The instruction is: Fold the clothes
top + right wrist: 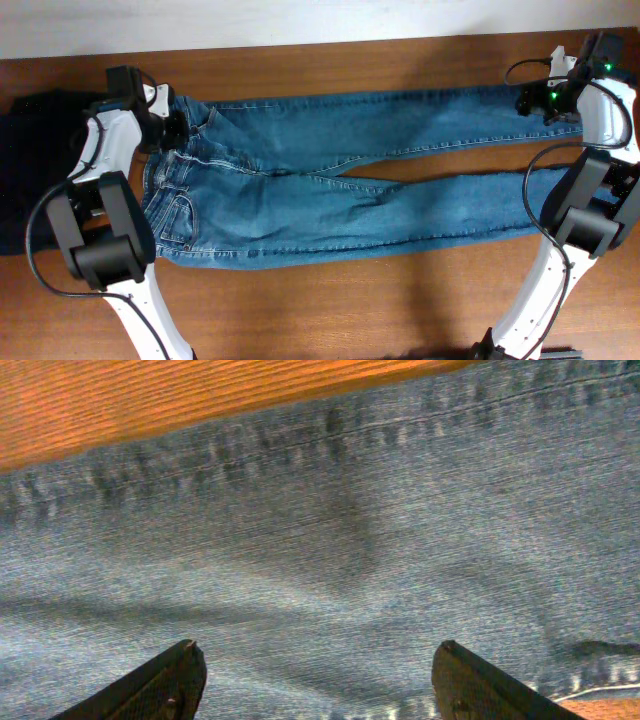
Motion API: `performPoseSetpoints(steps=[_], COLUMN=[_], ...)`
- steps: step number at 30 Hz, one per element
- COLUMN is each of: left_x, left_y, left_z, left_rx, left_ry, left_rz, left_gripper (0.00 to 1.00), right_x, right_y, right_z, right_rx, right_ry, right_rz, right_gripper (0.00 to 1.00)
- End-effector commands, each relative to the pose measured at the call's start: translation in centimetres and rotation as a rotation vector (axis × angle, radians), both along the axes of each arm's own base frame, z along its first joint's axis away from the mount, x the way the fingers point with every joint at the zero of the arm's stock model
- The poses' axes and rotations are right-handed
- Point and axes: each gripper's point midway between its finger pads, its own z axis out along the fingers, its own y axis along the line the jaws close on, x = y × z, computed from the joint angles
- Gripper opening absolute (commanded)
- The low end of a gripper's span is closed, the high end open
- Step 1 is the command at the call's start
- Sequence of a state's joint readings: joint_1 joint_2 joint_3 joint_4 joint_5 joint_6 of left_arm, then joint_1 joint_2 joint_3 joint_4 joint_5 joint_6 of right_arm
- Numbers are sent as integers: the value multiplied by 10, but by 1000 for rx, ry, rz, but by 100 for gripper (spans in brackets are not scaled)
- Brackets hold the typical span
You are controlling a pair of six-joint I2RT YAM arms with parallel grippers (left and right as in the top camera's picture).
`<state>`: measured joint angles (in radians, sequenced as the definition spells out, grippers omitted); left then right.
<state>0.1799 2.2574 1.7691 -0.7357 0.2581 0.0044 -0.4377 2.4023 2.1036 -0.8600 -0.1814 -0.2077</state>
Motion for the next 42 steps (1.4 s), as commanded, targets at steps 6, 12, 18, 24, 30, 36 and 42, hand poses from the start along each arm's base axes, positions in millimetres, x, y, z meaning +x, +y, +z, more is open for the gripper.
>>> performPoseSetpoints(steps=[6, 12, 18, 24, 30, 36, 42], left_x=[-15, -15, -5, 18, 10, -22, -49], left_y=[54, 52, 52, 55, 41, 33, 23], left_z=[-3, -3, 12, 90, 156, 185, 214], left_rx=[117, 117, 118, 134, 123, 67, 107], left_ry=[66, 68, 38, -64, -104, -56, -50], left_rz=[97, 93, 90, 96, 115, 230, 254], left_gripper=[1, 1, 52, 64, 66, 64, 63], right_x=[-1, -3, -3, -10, -37, -109, -159], right_y=[-5, -4, -5, -14, -29, -45, -58], right_z=[0, -4, -1, 46, 89, 114, 134], right_rx=[-36, -32, -39, -51, -11, 74, 110], right_ry=[11, 19, 12, -27, -41, 83, 136], right_rz=[-19, -19, -22, -46, -238, -472, -582], right_gripper=[78, 78, 79, 87, 93, 89, 88])
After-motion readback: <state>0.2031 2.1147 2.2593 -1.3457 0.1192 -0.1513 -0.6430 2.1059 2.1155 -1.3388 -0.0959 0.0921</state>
